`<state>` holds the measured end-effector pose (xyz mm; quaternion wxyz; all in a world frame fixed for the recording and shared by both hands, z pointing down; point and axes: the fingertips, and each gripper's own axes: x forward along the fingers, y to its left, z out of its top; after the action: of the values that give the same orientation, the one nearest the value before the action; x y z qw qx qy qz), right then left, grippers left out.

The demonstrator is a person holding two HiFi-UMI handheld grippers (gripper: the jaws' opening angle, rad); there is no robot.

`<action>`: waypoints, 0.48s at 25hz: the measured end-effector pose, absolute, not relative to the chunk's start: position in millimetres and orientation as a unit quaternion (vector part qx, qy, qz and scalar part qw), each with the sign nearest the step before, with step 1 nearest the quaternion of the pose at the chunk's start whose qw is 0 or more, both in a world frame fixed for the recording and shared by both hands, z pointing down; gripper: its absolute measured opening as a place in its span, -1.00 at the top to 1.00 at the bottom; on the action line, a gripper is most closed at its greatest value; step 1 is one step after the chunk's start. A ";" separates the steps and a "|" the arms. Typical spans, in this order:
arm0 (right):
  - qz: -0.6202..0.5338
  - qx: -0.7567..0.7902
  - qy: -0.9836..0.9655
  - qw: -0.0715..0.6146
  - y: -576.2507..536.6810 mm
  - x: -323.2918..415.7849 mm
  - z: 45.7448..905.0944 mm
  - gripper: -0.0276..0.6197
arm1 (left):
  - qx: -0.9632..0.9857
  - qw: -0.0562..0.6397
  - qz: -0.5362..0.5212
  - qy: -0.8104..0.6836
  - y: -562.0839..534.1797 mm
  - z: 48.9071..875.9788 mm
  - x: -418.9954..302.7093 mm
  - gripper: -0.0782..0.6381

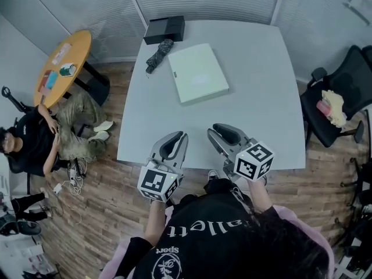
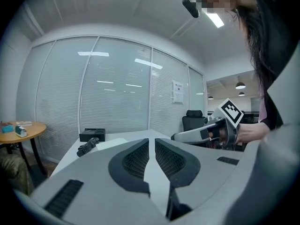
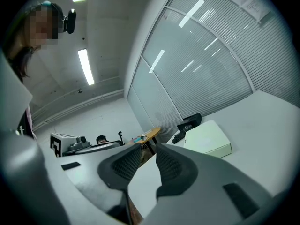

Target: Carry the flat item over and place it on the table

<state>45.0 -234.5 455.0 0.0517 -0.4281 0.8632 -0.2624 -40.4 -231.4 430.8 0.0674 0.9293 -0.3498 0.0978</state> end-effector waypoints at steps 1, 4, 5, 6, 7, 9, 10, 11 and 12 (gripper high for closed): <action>-0.260 -0.432 0.862 0.050 -230.4 43.5 454.5 0.58 | 0.931 0.068 0.097 -0.346 -228.0 430.7 -41.8 0.62; -0.257 -0.443 0.857 0.048 -212.9 33.4 455.2 0.62 | 0.936 0.068 0.094 -0.332 -211.5 428.8 -49.6 0.62; -0.257 -0.446 0.856 0.048 -205.5 28.1 455.2 0.64 | 0.938 0.067 0.093 -0.327 -204.8 428.1 -53.6 0.62; -0.258 -0.448 0.855 0.049 -198.1 22.3 454.9 0.65 | 0.940 0.066 0.093 -0.322 -198.3 427.3 -58.0 0.62; -0.258 -0.450 0.853 0.049 -190.9 16.2 454.5 0.67 | 0.941 0.065 0.092 -0.318 -191.9 426.6 -63.0 0.62; -0.260 -0.456 0.850 0.048 -177.1 3.3 454.2 0.71 | 0.943 0.064 0.091 -0.312 -179.7 425.3 -74.8 0.62; -0.259 -0.459 0.849 0.047 -170.3 -3.4 454.3 0.72 | 0.944 0.064 0.089 -0.310 -173.5 424.7 -81.8 0.62; -0.258 -0.462 0.847 0.045 -163.4 -10.3 454.4 0.73 | 0.945 0.064 0.087 -0.309 -167.0 424.2 -89.4 0.62; -0.256 -0.466 0.846 0.044 -156.4 -17.2 454.3 0.73 | 0.945 0.065 0.085 -0.308 -160.1 423.8 -97.3 0.62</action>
<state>-17.2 -156.4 454.3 0.0441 -0.4660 0.8458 -0.2559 -97.3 -160.1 423.8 0.0649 0.9453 -0.3081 0.0849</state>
